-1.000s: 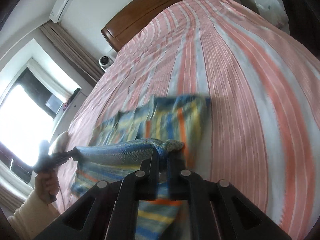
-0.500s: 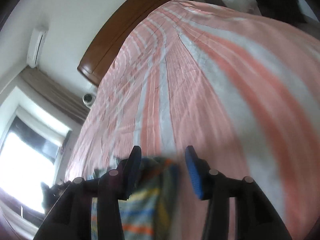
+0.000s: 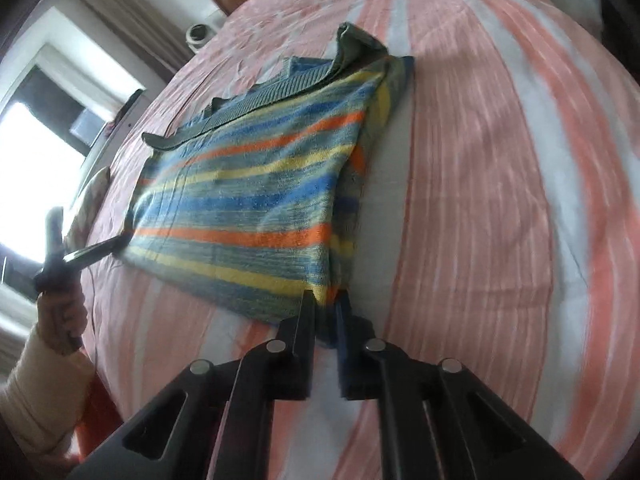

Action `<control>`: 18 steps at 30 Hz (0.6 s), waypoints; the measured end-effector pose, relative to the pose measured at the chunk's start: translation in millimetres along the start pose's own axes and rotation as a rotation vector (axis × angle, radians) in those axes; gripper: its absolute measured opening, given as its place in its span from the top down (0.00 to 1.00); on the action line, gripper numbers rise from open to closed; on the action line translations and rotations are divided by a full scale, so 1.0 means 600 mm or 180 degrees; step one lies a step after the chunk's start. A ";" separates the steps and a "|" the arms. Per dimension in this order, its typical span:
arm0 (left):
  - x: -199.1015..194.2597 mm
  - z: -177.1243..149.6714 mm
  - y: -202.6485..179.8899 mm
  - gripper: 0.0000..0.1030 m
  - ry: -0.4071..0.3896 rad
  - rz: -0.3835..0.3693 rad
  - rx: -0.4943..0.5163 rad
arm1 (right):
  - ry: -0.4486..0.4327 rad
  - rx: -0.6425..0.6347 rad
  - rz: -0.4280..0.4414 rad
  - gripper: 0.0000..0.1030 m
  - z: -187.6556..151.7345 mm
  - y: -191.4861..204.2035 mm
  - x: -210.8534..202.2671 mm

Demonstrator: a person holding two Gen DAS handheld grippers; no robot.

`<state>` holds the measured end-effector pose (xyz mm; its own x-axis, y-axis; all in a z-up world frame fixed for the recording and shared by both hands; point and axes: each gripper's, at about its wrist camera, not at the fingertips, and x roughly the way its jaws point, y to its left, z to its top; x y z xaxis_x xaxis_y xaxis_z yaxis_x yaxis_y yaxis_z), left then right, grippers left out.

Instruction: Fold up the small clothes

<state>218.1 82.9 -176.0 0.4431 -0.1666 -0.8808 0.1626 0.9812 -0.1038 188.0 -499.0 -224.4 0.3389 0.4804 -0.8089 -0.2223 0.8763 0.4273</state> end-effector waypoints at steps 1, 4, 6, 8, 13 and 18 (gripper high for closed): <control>-0.008 -0.001 0.003 0.95 0.0002 0.0009 0.0045 | -0.0007 -0.0049 -0.0059 0.93 -0.004 0.008 -0.018; 0.001 -0.016 0.011 0.95 0.0107 0.0031 0.0124 | 0.0075 -0.0076 -0.0175 0.93 -0.021 0.006 -0.021; 0.019 -0.016 0.001 0.95 0.0110 0.0137 0.0209 | 0.0197 -0.0054 -0.0245 0.93 -0.020 -0.001 0.015; 0.024 -0.009 0.003 0.91 0.0057 0.0161 0.0177 | 0.0174 -0.0028 -0.0230 0.93 -0.013 -0.003 0.026; -0.034 -0.033 0.027 0.37 -0.0214 0.0296 0.0040 | 0.0186 -0.0075 -0.0364 0.63 -0.005 -0.004 -0.016; -0.088 -0.074 0.042 0.15 -0.1031 0.0765 -0.0067 | -0.0095 -0.0330 -0.0257 0.62 0.050 0.074 -0.092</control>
<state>159.8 120.7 -152.6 0.7218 0.0493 -0.6904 0.0037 0.9972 0.0751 187.0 -485.4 -148.8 0.3861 0.4107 -0.8260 -0.2860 0.9046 0.3161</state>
